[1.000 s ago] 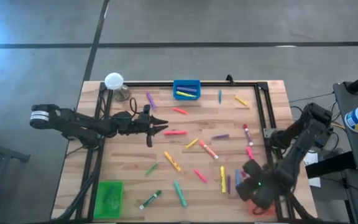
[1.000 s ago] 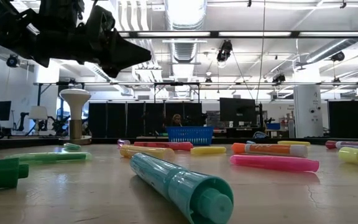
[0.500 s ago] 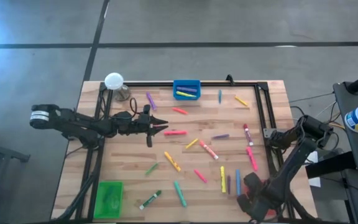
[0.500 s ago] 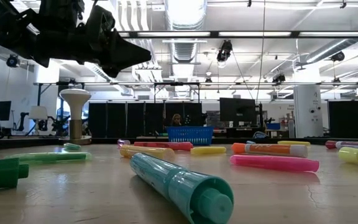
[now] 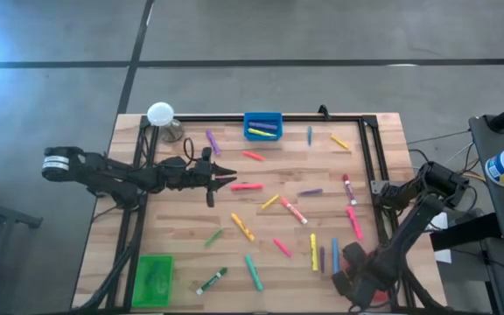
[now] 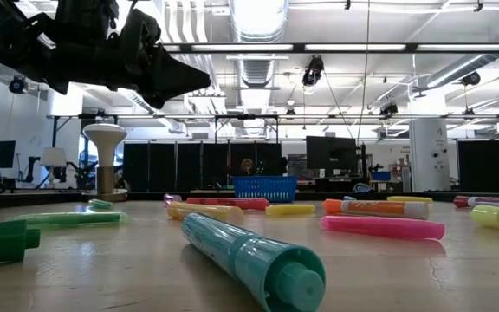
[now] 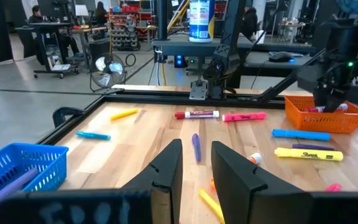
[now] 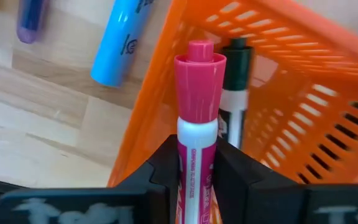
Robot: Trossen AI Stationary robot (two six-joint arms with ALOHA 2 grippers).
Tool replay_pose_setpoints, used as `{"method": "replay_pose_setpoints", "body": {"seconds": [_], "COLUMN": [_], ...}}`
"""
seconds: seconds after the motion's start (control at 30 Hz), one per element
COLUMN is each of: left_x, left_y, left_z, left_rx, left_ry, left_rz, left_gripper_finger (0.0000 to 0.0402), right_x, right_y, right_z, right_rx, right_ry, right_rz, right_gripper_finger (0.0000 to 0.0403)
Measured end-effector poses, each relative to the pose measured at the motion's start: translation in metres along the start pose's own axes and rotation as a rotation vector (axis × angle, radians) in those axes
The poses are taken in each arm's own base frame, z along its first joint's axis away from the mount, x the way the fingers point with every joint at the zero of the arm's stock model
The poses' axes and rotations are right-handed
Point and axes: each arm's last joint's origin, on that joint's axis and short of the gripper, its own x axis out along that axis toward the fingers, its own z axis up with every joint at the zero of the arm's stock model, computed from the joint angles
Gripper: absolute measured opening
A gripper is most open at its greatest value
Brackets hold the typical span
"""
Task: Pick & Place Markers
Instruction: Put the pink marker into the orange bin, then put the left pink highlighter into the blue bin
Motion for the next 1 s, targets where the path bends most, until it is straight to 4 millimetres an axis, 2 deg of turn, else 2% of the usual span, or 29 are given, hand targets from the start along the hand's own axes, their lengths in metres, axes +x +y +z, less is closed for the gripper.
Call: {"method": "replay_pose_setpoints", "body": {"seconds": [0.13,0.27,0.4,0.57,0.7,0.83,0.9,1.0], "left_x": [0.000,0.000,0.000,0.000,0.000,-0.002,-0.003,-0.005], "left_y": [0.002,0.003,0.004,0.005,0.008,0.015,0.019,0.023], "left_z": [0.000,0.000,0.000,0.001,0.001,-0.004,-0.005,-0.007], "left_rx": [0.002,0.003,0.003,0.010,0.023,0.026,0.012,0.004], "left_ry": [0.000,0.000,0.000,-0.015,-0.010,0.003,0.007,0.009], "left_rz": [0.009,0.015,0.017,0.009,-0.001,-0.034,-0.049,-0.050], "left_gripper_finger": [0.0080,0.0080,0.0080,0.0080,0.0078,0.0056,0.0037,0.0007], "right_x": [0.007,0.008,0.001,-0.017,-0.041,-0.057,-0.060,-0.051], "right_y": [-0.004,-0.005,-0.002,-0.004,0.000,0.005,0.007,0.008], "right_z": [0.003,0.002,-0.001,-0.002,-0.001,0.008,0.019,0.041], "right_rx": [0.013,0.015,0.011,0.017,-0.098,-0.302,-0.347,-0.408], "right_ry": [0.026,0.045,0.051,-0.009,-0.157,-0.466,-0.601,-0.734], "right_rz": [-0.031,-0.048,-0.045,-0.105,-0.004,0.185,0.227,0.238], "right_gripper_finger": [0.0074,0.0101,0.0135,0.0164,0.0163,0.0140,0.0123,0.0090]}}
